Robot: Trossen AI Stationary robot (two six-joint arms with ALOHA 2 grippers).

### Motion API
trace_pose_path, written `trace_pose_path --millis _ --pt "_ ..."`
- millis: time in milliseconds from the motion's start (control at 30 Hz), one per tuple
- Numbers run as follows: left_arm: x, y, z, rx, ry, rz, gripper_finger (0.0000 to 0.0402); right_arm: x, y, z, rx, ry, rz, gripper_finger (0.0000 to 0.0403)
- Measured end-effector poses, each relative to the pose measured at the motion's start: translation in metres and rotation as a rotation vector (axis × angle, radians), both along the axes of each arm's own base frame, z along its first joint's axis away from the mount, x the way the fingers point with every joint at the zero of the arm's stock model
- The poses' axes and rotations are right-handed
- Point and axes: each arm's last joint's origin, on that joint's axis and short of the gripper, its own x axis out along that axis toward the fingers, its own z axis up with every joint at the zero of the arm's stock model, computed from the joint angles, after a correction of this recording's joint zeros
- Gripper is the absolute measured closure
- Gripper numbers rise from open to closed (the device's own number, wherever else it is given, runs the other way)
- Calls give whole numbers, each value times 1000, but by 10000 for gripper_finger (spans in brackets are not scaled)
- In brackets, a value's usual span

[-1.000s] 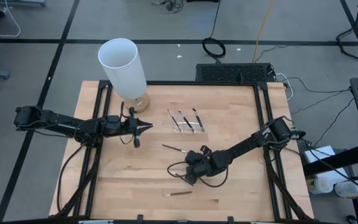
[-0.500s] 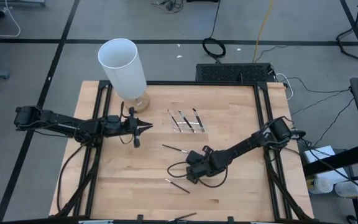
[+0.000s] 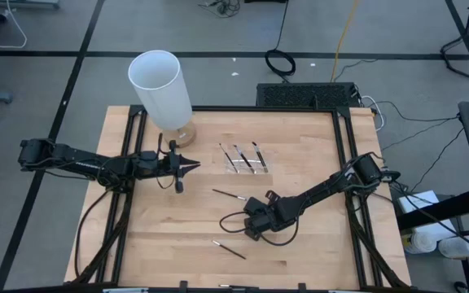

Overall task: Put items in baskets/containers
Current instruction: Put the black eyeshadow brush into the transparent organizer

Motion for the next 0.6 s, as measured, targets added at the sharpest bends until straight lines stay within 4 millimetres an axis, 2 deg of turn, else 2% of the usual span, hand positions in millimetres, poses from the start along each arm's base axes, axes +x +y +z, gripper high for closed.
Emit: trace_pose_path --millis 600 --pt "0 0 -2 0 20 0 360 -14 -4 -10 28 90 -49 402"
